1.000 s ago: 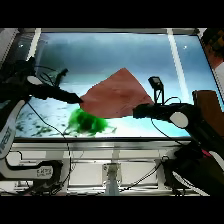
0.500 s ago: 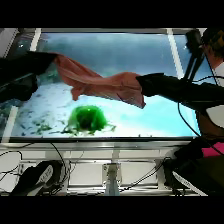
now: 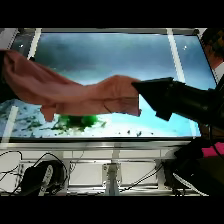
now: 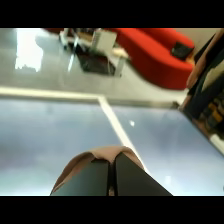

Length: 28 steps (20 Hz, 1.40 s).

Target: Fold the clothes and pants, and hang the long-sleeved shirts on hangers.

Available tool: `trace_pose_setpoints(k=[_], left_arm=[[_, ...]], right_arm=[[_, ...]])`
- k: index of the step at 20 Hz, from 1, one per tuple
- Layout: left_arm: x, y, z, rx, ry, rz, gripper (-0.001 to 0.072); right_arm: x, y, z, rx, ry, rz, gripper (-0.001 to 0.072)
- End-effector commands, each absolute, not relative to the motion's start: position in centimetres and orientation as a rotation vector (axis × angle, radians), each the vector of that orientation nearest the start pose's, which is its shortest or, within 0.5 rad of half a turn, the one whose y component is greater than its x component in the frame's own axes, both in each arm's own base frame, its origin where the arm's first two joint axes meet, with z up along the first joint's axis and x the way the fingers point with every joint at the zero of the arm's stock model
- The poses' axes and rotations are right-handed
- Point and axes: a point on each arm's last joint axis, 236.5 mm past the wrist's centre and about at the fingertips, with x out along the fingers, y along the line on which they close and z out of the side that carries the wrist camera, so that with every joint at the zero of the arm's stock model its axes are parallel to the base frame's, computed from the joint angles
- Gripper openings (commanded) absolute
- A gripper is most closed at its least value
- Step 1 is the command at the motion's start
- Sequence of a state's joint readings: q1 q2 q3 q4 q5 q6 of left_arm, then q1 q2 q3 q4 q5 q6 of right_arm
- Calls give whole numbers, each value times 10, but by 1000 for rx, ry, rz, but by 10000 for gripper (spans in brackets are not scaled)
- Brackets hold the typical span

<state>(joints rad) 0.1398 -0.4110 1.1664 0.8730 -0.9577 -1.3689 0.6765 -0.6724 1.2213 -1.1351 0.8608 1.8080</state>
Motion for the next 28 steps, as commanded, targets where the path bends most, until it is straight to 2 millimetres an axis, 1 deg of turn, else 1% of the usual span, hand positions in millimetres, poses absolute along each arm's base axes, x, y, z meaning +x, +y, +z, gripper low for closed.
trace_pose_setpoints(k=[1, 2, 3, 4, 5, 7, 8, 9, 10, 11, 12, 13, 14, 15, 17, 18, 19, 21, 22, 23, 24, 25, 26, 28], left_arm=[[234, -88, 331, -292, 321, -359, 13], [246, -83, 317, -292, 367, -340, 14], [261, -76, 300, -288, 418, -314, 14], [276, -68, 281, -287, 477, -286, 14], [293, -66, 258, -306, 549, -277, 14], [326, -69, 214, -309, 669, -297, 15], [343, -74, 197, -285, 697, -316, 15], [363, -82, 182, -262, 710, -339, 15], [381, -93, 169, -250, 714, -355, 15], [396, -107, 154, -246, 723, -373, 15], [408, -123, 139, -240, 739, -393, 15], [416, -142, 121, -232, 762, -418, 14], [422, -161, 104, -223, 783, -441, 15], [427, -178, 85, -212, 806, -460, 15], [433, -201, 52, -198, 846, -477, 15], [434, -209, 39, -192, 865, -483, 15], [433, -216, 29, -185, 883, -490, 14], [431, -224, 19, -181, 903, -498, 15], [430, -226, 17, -192, 913, -497, 15], [427, -229, 15, -204, 924, -495, 14], [425, -232, 15, -211, 929, -496, 14], [424, -234, 15, -220, 933, -495, 15], [424, -235, 14, -224, 938, -494, 15], [423, -237, 7, -223, 954, -494, 15]], right_arm=[[203, 279, 296, 472, 637, 887, 17], [215, 277, 281, 481, 641, 838, 17], [231, 274, 268, 490, 617, 785, 17], [247, 270, 256, 513, 598, 735, 17], [263, 267, 241, 547, 596, 686, 17], [295, 256, 203, 603, 623, 577, 17], [314, 248, 184, 612, 628, 522, 17], [333, 240, 169, 623, 624, 472, 17], [351, 232, 160, 633, 609, 433, 17], [369, 225, 154, 649, 582, 398, 17], [386, 220, 150, 663, 550, 374, 17], [401, 215, 145, 674, 522, 351, 17], [413, 211, 134, 679, 516, 326, 18], [424, 205, 119, 678, 529, 296, 17], [437, 188, 86, 669, 586, 223, 17], [442, 175, 72, 671, 613, 181, 17], [446, 156, 61, 674, 640, 132, 18], [446, 114, 43, 663, 698, 33, 18], [442, 94, 34, 658, 746, -15, 17], [433, 76, 22, 657, 814, -64, 17], [422, 65, 12, 626, 886, -86, 18], [411, 60, 4, 571, 950, -78, 17], [399, 60, -4, 507, 1011, -51, 17], [378, 70, -14, 412, 1111, 37, 17]])
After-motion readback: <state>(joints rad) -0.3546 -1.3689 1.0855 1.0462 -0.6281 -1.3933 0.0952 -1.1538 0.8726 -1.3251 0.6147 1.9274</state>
